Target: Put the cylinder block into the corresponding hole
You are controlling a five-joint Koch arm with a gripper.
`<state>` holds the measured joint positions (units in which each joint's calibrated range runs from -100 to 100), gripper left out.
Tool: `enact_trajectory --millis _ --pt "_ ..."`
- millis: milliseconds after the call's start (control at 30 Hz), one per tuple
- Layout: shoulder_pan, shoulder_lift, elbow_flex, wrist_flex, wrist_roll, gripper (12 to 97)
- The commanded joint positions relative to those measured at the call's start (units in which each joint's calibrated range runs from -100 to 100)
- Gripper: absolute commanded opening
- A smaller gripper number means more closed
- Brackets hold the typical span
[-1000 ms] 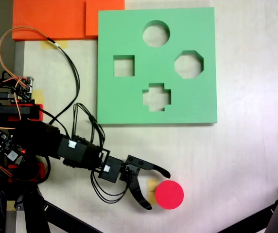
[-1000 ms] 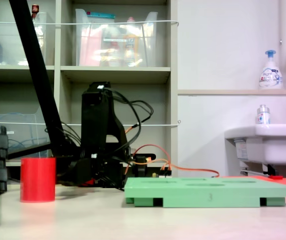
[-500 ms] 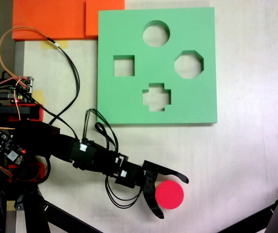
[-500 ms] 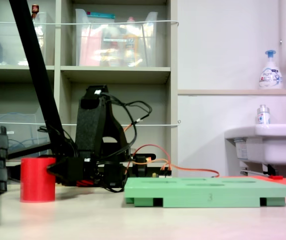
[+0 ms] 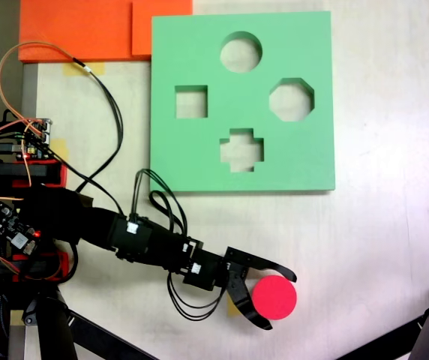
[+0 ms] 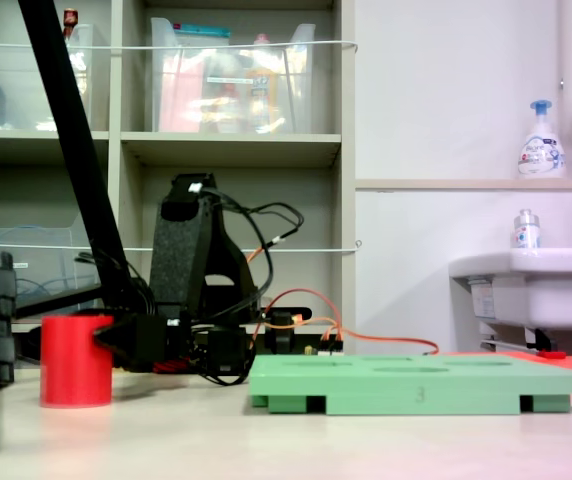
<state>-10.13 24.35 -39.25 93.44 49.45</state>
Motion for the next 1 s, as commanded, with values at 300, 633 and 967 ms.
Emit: enact_trajectory --millis 300,633,967 --pt "0.05 -10.24 -6.52 4.15 0.34 31.0" --pt "3.22 -52.56 -18.48 -7.40 0.34 30.1" --pt "17.14 -84.96 -20.38 -30.32 -0.49 30.6"
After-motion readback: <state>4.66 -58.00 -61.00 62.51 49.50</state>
